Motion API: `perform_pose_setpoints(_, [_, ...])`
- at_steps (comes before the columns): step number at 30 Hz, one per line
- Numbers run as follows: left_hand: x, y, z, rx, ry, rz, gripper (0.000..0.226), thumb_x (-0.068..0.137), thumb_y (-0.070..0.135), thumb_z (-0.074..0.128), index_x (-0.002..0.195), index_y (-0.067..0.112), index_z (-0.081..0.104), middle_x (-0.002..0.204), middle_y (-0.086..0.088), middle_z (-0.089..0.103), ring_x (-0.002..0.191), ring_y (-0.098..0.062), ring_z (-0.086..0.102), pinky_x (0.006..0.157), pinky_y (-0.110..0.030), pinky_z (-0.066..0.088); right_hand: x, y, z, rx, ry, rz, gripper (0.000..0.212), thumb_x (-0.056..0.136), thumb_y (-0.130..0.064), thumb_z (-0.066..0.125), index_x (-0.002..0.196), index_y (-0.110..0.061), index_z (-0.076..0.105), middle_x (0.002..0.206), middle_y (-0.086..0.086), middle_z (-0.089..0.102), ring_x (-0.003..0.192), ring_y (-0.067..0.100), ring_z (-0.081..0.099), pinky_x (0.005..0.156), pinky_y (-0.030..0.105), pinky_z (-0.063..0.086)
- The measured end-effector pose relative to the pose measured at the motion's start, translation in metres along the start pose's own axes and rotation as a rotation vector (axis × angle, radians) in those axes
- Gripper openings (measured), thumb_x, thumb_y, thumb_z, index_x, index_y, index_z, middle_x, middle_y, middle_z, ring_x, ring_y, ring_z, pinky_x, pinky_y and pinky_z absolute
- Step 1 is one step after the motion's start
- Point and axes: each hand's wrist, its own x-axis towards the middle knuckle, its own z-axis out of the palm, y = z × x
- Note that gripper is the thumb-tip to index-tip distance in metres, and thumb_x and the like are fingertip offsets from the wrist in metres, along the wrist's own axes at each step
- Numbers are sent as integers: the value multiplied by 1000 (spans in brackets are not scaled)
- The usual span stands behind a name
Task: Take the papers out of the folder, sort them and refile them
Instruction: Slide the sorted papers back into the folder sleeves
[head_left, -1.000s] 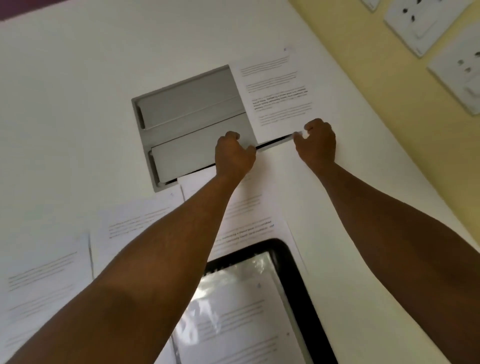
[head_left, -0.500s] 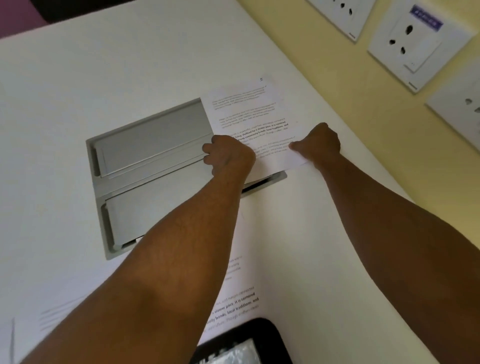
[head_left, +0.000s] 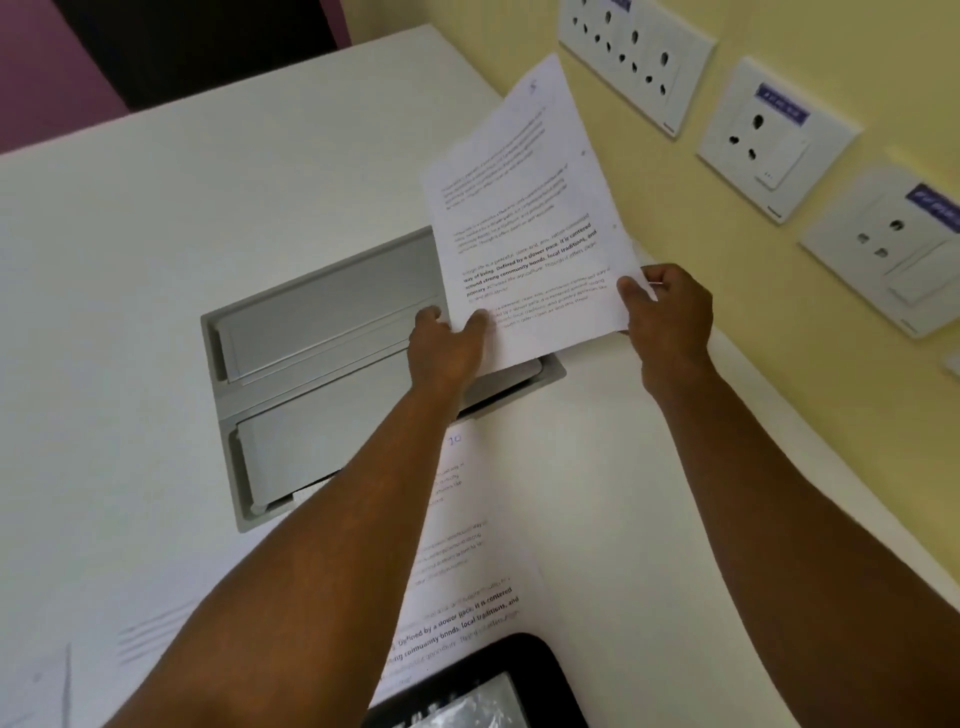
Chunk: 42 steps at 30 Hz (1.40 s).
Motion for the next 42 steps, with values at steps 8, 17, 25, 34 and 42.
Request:
perform_pose_setpoints(8, [-108,-15,-94,-299,-87,-100,24,91,15,66,114,21,65,110,6,72,100,-18,68,93,-43,53,-128,1,-44,258,-176,211,10,91,-16,66,87,-25,64,95,-6,71,90,16,68,75,37,58])
perform_pose_setpoints(17, [-252,-90,-195,-322,-6,-206,23,94,14,61,115,24,65,109,0,71,102,-24,66,97,-47,50,-278,15,-73,195,-403,314,7,92,-24,65,89,-19,68,94,3,74,89,21,70,81,40,59])
perform_pose_setpoints(25, [-334,-175,-275,-449,65,-289,27,93,14,64,117,24,65,114,-4,70,105,-30,66,97,-53,49,-385,55,-126,-370,-503,105,11,92,-27,62,97,-19,66,90,0,72,78,16,67,74,29,55])
perform_pose_setpoints(34, [-397,-223,-329,-488,171,-278,24,94,11,60,116,22,64,113,-6,70,104,-28,66,98,-50,49,-495,131,-202,-889,-425,-63,54,81,-41,73,120,-10,53,113,9,54,104,22,51,80,30,48])
perform_pose_setpoints(42, [-436,-249,-356,-470,172,-263,19,94,13,61,110,25,63,106,-2,69,102,-30,64,96,-52,49,-518,137,-216,-924,-337,-61,35,85,-35,71,106,-12,55,101,6,60,89,18,58,72,30,53])
